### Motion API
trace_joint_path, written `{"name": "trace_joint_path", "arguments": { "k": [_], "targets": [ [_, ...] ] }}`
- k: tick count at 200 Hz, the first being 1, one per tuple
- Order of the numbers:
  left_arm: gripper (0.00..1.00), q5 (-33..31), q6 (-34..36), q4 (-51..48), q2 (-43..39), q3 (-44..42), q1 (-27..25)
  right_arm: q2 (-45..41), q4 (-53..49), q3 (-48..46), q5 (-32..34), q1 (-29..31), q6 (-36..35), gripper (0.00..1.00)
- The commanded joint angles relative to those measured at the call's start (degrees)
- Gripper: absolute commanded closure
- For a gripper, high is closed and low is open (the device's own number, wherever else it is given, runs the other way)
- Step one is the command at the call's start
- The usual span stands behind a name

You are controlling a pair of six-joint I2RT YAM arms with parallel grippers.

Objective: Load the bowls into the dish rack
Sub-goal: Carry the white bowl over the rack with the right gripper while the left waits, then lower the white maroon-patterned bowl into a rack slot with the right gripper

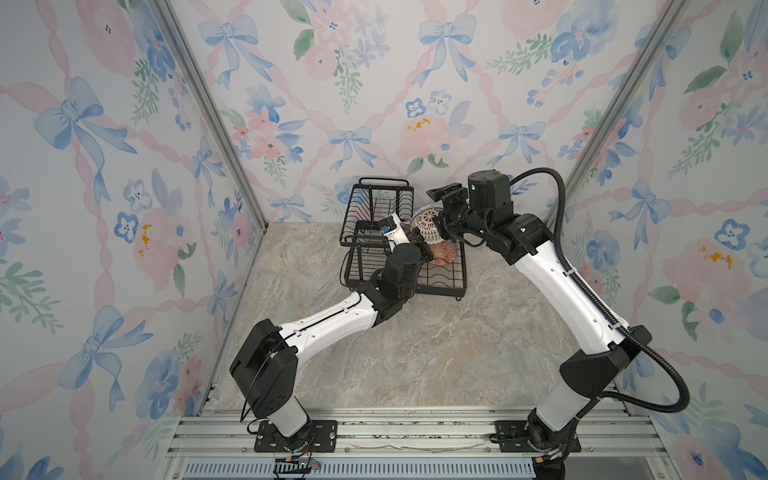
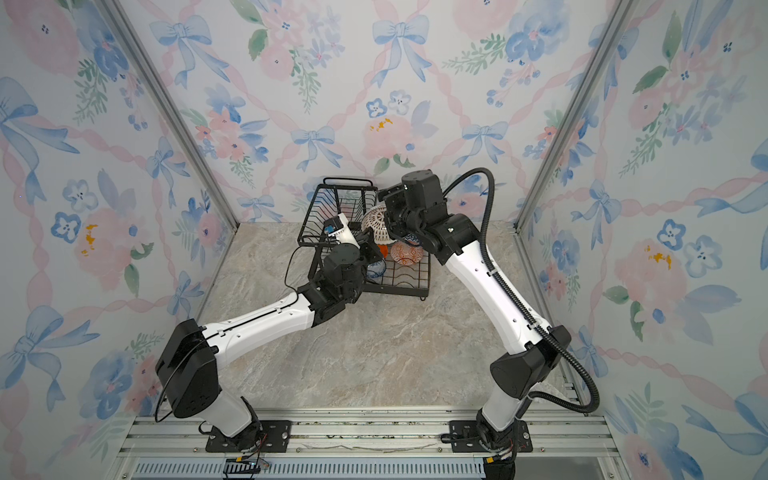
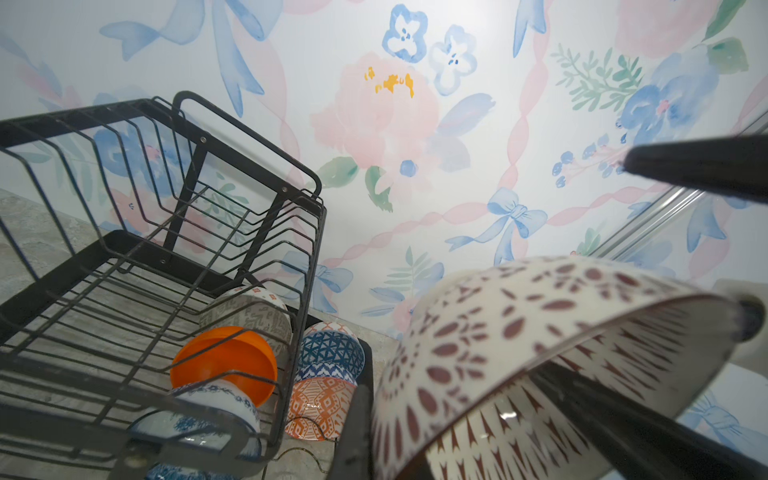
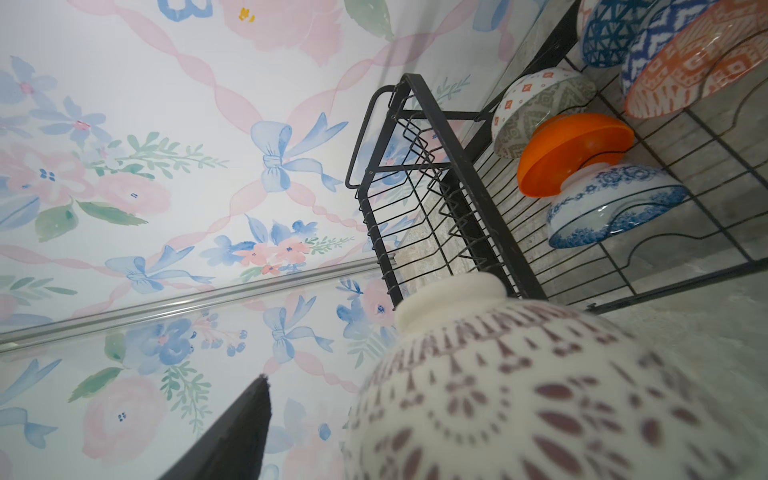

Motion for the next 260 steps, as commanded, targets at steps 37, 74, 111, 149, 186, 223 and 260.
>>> {"name": "trace_joint_path", "arguments": {
  "k": [37,74,111,149,186,223,260],
  "targets": [
    [1.00,-6.0,2.3,5.1,-2.5,-1.8,-1.0,1.1,0.1,2.2,3.3,0.3,1.7,0.52],
    [1.00,-6.4,3.2,5.1,-2.8,-1.9,-1.1,0.1,2.0,-1.4,2.6,0.3,3.3,0.78],
    [1.00,-6.1,3.9,5.1,-3.3,-2.2,-1.4,-1.7,4.5,-4.8,1.9,0.4,3.5,0.97],
    [0.96,-6.2,4.0,5.0,-4.3,-3.9,-1.7,-3.2,7.1,-8.2,1.9,0.7,3.8,1.00],
    [0.87,-6.5,3.6,5.0,-5.3,-5.3,-1.8,-2.5,9.0,-8.1,1.2,1.0,3.3,1.00],
    [0.75,-6.5,3.4,5.0,-6.1,-6.8,-1.8,-2.1,6.5,-6.3,1.5,1.5,1.3,1.00],
    [0.56,-5.0,2.0,4.9,-6.6,-7.9,-1.8,-3.0,7.6,-7.0,3.1,1.4,-0.7,1.00]
  ]
}}
